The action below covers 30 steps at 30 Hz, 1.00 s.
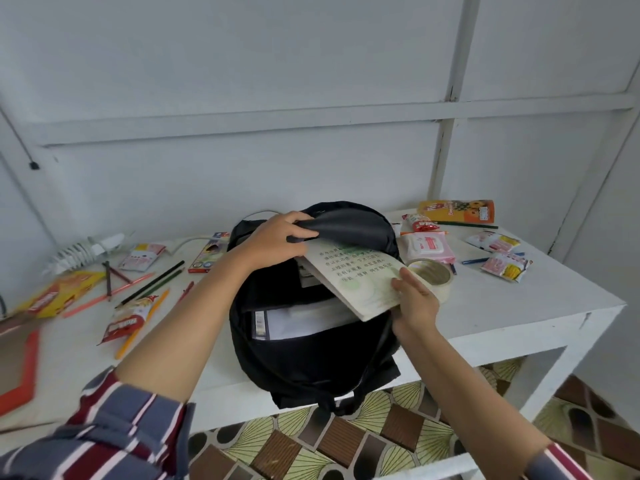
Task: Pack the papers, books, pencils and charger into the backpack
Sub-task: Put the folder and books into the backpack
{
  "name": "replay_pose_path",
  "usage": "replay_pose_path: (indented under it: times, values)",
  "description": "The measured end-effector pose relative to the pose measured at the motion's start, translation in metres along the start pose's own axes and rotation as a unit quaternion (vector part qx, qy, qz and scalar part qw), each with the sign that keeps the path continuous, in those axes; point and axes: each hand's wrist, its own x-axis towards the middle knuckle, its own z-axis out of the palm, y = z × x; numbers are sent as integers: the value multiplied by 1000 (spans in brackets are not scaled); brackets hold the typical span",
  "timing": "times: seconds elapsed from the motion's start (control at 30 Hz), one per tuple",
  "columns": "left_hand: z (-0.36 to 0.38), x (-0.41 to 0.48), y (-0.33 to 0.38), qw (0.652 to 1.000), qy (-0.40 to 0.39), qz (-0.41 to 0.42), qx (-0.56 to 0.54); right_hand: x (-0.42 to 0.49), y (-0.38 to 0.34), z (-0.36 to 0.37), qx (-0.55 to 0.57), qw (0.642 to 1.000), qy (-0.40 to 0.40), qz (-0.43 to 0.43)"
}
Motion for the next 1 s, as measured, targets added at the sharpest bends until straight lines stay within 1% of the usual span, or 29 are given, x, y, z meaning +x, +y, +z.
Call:
replay_pose_path:
  times: [0.07, 0.13, 0.2, 0.27, 0.3, 0.37, 0.4, 0.47, 0.5, 0.53, 0.6, 0.73, 0.83, 0.87, 0.9, 0.93, 0.97, 1.0]
  values:
    - [1, -2, 1, 1000, -6, -1, -6, -4, 15, 15, -37, 998, 9, -47]
    - [1, -3, 1, 1000, -13, -6, -20, -8, 26, 31, -114, 991, -11, -67]
    - [0, -4, 1, 1000, -14, -9, -26, -7, 29, 38, -218, 973, -58, -48]
    - [-2, -4, 0, 1000, -16, -8, -23, -8, 17, 35, -316, 938, -140, -11]
    - [-3, -4, 0, 1000, -17, -7, -21, -8, 7, 30, -370, 911, -184, 2]
    - [-3, -3, -1, 999, -19, -6, -25, -6, -12, 15, -500, 830, -247, -8]
    - [-2, -3, -2, 999, -19, -6, -27, -5, -19, 9, -561, 785, -262, -32]
    - [-2, -3, -2, 999, -17, -6, -31, -1, -24, -1, -653, 699, -257, -136]
    - [-1, -3, -3, 999, -16, -7, -34, 2, -22, -4, -672, 673, -241, -193]
    - [-1, -3, -3, 999, -15, -7, -37, 4, -20, -5, -675, 664, -221, -233]
    - [0, -3, -3, 999, -16, -8, -40, 2, -14, -2, -674, 664, -176, -271]
    - [0, -4, -4, 999, -16, -6, -42, 9, 5, 21, -711, 638, -115, -272]
    - [1, -5, -4, 999, -18, -6, -48, 15, 10, 38, -723, 628, -108, -266]
    - [0, -5, -4, 999, -18, -6, -49, 15, 10, 40, -721, 625, -111, -278]
    - [0, -5, -4, 998, -19, -7, -51, 15, 8, 40, -716, 617, -112, -307]
    - [0, -5, -4, 998, -21, -9, -54, 14, 8, 37, -700, 606, -116, -360]
    - [0, -5, -4, 998, -24, -11, -58, 12, 10, 31, -675, 585, -136, -429]
    - [0, -5, -4, 998, -26, -11, -61, 9, 14, 26, -644, 556, -165, -498]
